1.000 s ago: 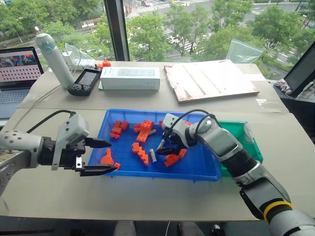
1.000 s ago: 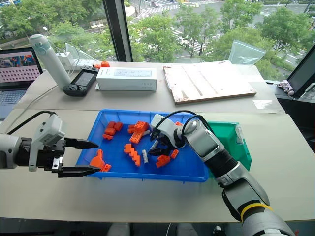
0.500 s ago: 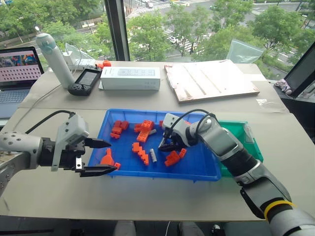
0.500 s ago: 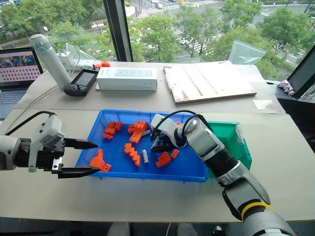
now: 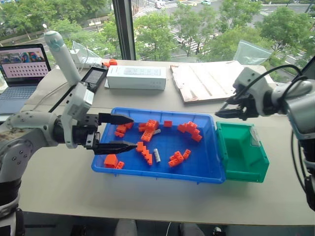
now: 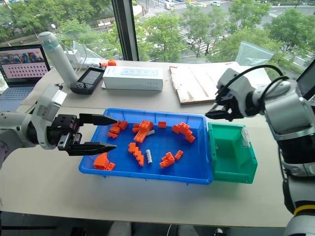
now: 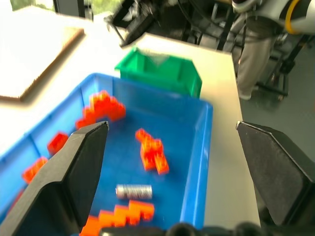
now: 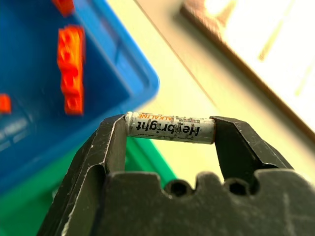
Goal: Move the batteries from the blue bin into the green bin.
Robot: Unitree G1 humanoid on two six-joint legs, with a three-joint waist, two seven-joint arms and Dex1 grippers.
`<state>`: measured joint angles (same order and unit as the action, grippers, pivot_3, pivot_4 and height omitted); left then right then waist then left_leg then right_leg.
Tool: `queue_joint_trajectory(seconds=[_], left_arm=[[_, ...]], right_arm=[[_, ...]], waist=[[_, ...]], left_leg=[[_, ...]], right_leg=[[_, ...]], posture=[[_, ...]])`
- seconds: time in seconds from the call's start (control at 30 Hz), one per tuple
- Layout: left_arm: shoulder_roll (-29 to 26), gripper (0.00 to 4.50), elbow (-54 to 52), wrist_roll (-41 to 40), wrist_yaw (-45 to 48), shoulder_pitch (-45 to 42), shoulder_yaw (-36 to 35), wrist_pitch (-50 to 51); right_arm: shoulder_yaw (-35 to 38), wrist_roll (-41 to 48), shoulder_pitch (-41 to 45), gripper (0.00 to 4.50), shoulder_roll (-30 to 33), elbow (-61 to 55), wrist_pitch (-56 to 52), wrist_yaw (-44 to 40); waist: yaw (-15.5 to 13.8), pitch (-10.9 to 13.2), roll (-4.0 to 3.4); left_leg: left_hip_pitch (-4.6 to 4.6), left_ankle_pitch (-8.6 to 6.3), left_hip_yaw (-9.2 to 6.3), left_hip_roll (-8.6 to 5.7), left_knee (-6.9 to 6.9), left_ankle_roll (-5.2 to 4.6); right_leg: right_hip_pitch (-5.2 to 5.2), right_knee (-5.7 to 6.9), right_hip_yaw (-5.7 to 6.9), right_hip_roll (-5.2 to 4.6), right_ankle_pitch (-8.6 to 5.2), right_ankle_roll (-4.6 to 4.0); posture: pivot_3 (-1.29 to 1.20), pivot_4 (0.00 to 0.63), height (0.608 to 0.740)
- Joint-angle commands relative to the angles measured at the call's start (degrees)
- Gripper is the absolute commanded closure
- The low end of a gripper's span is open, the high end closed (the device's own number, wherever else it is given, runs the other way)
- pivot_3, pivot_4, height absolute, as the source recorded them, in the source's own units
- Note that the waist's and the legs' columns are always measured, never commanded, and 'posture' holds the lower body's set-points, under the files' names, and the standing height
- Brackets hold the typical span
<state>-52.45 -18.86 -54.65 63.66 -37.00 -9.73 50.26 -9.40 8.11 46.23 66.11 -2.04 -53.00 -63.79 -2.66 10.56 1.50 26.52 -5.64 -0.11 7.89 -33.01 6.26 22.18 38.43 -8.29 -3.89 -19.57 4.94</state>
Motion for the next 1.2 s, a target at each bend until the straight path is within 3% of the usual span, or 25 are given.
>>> queue_joint_trajectory(seconds=[0.03, 0.17, 0.23, 0.37, 0.57, 0.67, 0.9, 1.2], left_arm=[[1.5, 0.00, 2.4, 1.2, 1.6, -3.5, 2.4, -1.5], [1.9, 0.00, 4.2, 4.0, 3.6, -4.4, 4.6, -3.1], [1.8, 0.00, 4.7, 5.0, 4.3, -4.4, 5.2, -3.8], [1.0, 0.00, 5.1, 6.8, 5.1, -3.9, 5.5, -4.4], [-5.7, 0.00, 5.1, 13.7, 7.4, 1.0, 6.0, -7.4], [-10.0, 0.00, 4.7, 16.4, 8.8, 4.7, 4.8, -8.7], [-13.9, 0.00, 1.1, 15.0, 8.2, 9.7, -0.1, -6.8], [-14.9, 0.00, -4.1, 11.7, 4.8, 14.2, -6.3, -2.1]], right_arm=[[4.3, 2.3, -6.5, 1.99, 3.2, -6.5, -2.2, -0.7], [5.4, 4.1, -12.5, 1.99, 2.9, -10.3, -4.1, 0.4], [5.5, 4.6, -13.6, 0.98, 2.5, -11.2, -4.6, 1.2], [5.7, 5.3, -11.7, 0.05, 2.1, -11.0, -4.2, 1.9], [4.5, 9.2, 0.3, 0.05, -3.5, -12.0, -3.8, 0.4], [1.2, 13.2, 5.0, 0.05, -12.1, -14.3, -4.6, 0.0], [-15.3, 8.8, 3.1, 0.05, -24.4, -16.0, 4.0, -0.4], [-23.5, 1.1, 4.5, 0.05, -31.3, -6.6, 17.1, -2.2]], waist=[[0.7, 0.0, -0.02], [1.9, 0.0, -0.05], [2.0, 0.0, -0.06], [1.8, 0.0, -0.06], [2.3, 0.0, -0.13], [2.5, 0.0, -0.11], [1.2, 0.1, -0.04], [0.9, 0.1, -0.04]], left_leg=[[-0.02, 0.04, 0.00, 0.00, 0.01, 0.05], [-0.19, 0.14, -0.02, 0.01, 0.09, 0.17], [-0.18, 0.15, -0.02, 0.01, 0.07, 0.18], [-0.18, 0.15, -0.03, 0.01, 0.00, 0.18], [-0.19, 0.16, -0.02, 0.01, 0.08, 0.19], [-0.19, 0.17, -0.04, 0.05, 0.14, 0.20], [-0.10, 0.16, -0.06, 0.08, 0.09, 0.19], [-0.09, 0.14, -0.07, 0.09, 0.08, 0.16]], right_leg=[[-0.01, 0.01, -0.01, 0.01, 0.00, 0.00], [-0.06, 0.08, 0.00, 0.02, 0.00, -0.01], [-0.08, 0.09, -0.01, 0.01, 0.00, -0.01], [-0.11, 0.09, 0.01, 0.00, 0.00, 0.00], [-0.06, 0.09, -0.01, 0.01, 0.00, -0.01], [-0.03, 0.10, 0.01, 0.04, -0.01, -0.03], [-0.02, 0.12, 0.16, 0.03, -0.02, -0.05], [0.05, 0.29, 0.17, 0.06, -0.02, -0.05]], posture=[[0.00, 0.150, 0.732], [0.00, 0.150, 0.732], [0.00, 0.150, 0.732], [0.00, 0.150, 0.732], [0.00, 0.150, 0.732], [0.00, 0.150, 0.732], [0.00, 0.150, 0.732], [0.00, 0.150, 0.732]])
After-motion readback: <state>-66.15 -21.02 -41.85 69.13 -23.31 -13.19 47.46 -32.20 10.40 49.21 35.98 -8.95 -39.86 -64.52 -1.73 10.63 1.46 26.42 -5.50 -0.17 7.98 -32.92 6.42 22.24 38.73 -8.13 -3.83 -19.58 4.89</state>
